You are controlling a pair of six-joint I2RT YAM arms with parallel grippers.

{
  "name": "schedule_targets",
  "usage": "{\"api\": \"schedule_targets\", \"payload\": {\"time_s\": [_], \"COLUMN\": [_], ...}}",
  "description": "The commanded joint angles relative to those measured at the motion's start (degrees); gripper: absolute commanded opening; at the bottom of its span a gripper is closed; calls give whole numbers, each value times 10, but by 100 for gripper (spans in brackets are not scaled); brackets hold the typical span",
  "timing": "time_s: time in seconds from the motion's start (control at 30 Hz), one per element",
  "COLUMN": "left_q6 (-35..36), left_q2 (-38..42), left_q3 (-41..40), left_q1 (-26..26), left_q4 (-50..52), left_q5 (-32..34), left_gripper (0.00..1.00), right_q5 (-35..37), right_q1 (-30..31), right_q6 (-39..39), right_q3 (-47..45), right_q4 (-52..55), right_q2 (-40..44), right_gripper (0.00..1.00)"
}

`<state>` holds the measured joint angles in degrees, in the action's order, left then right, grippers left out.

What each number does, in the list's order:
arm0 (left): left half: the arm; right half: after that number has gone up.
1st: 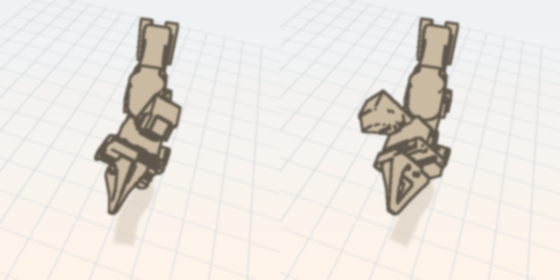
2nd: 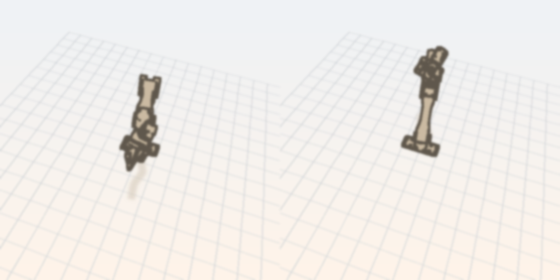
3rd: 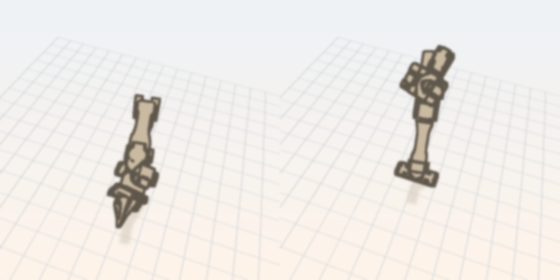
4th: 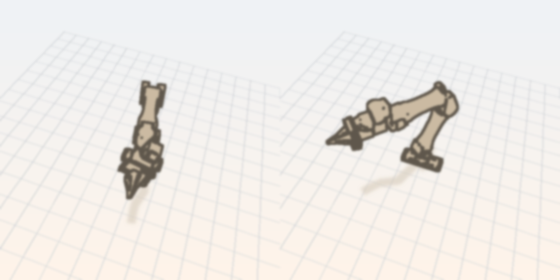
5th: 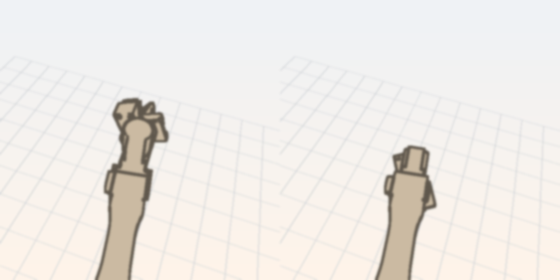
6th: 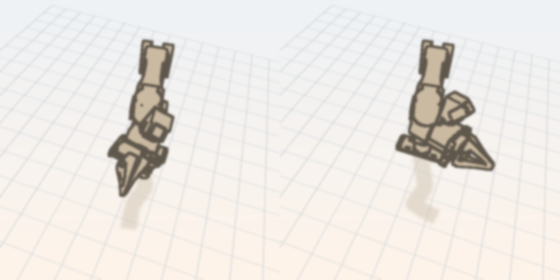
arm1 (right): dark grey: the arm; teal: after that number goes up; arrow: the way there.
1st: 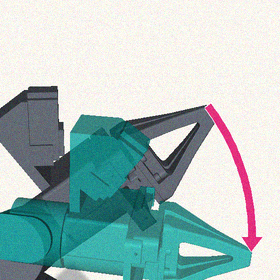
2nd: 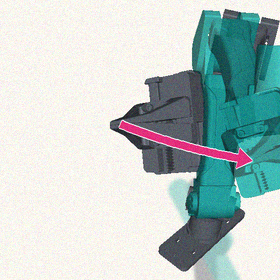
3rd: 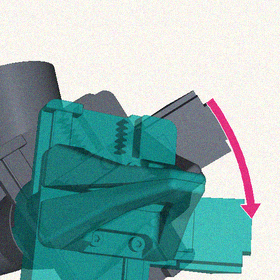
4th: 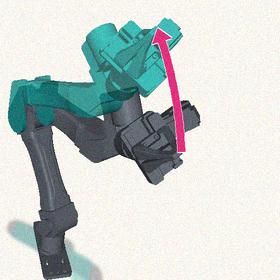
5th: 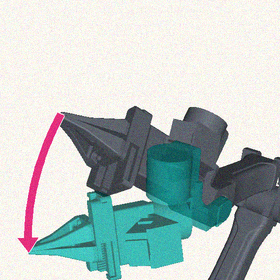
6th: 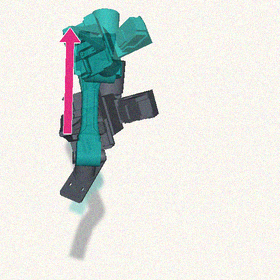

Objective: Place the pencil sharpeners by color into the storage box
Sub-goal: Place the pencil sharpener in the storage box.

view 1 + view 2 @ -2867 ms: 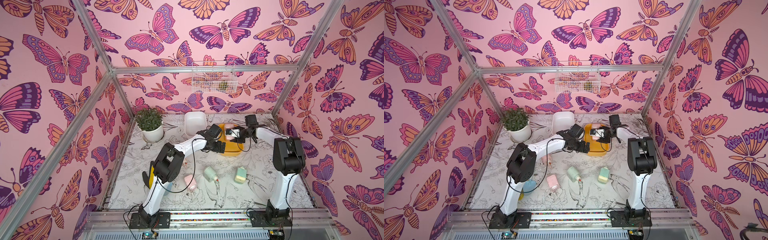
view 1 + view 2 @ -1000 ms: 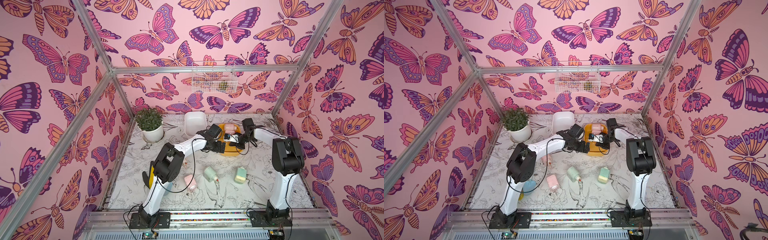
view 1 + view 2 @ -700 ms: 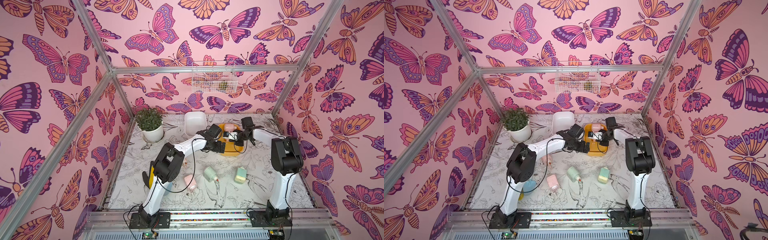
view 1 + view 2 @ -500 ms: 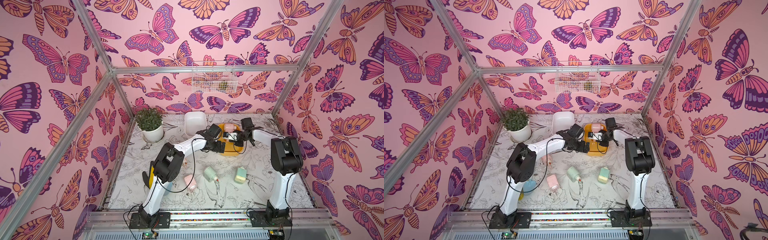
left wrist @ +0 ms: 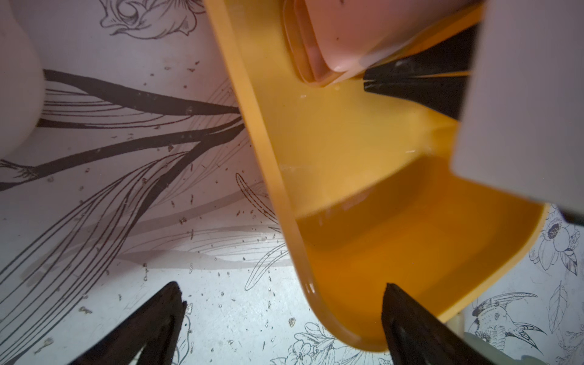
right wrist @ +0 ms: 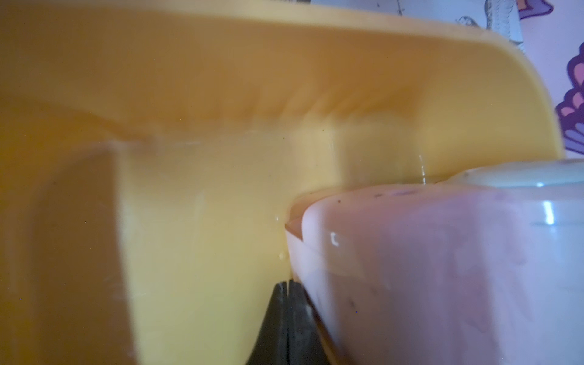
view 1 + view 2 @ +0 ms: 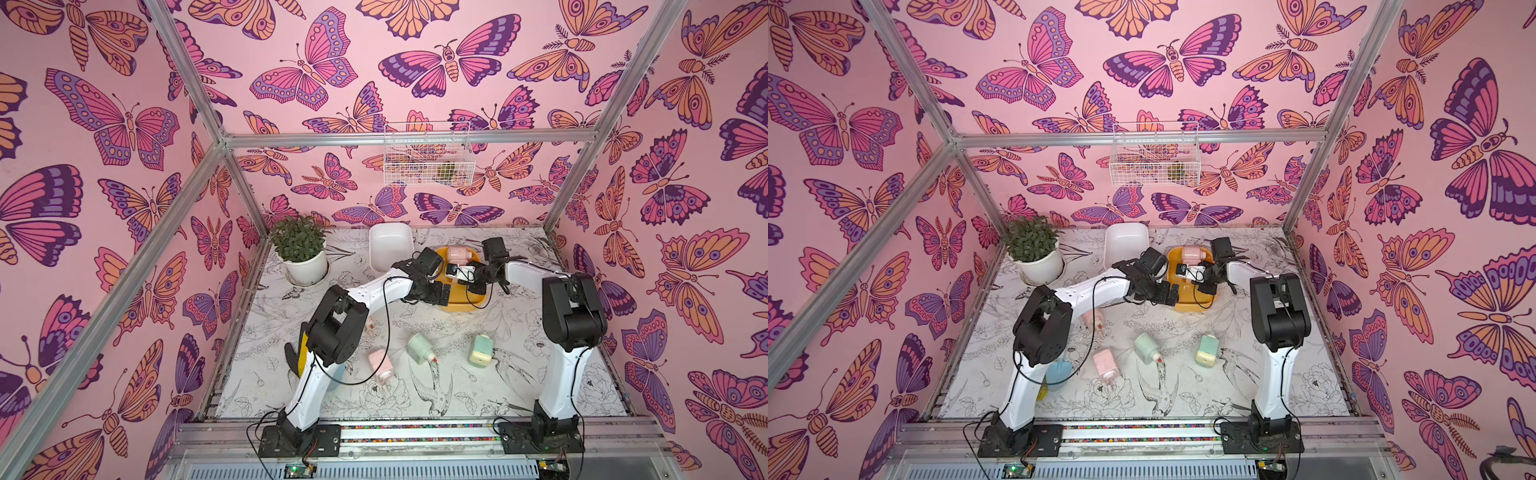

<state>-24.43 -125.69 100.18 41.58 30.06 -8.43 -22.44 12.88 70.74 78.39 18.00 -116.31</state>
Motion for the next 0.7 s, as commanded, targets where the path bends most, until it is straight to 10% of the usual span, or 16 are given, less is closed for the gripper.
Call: {"api": "schedule_targets", "payload": {"time_s": [0.0, 0.37, 0.47, 0.5, 0.67], "left_q6": [19, 16, 18, 18, 13], "left_q2": [17, 91, 117, 125, 191], "left_q3": [-5, -28, -44, -50, -103], "left_q1": [-3, -3, -3, -3, -4], "left_q4": [48, 48, 48, 48, 48], "left_q5": [-7, -16, -21, -19, 49], "left_gripper": [100, 100, 100, 100, 100], "right_q5": [-23, -95, -111, -116, -138], "right_q1": [1, 2, 1, 2, 10], "right_q6": [5, 5, -40, -67, -197], "right_q3": [-1, 36, 27, 17, -43], "right_q4": [32, 162, 138, 113, -16], "right_q2": [39, 101, 118, 124, 164], "right_gripper": [15, 35, 64, 98, 99]}}
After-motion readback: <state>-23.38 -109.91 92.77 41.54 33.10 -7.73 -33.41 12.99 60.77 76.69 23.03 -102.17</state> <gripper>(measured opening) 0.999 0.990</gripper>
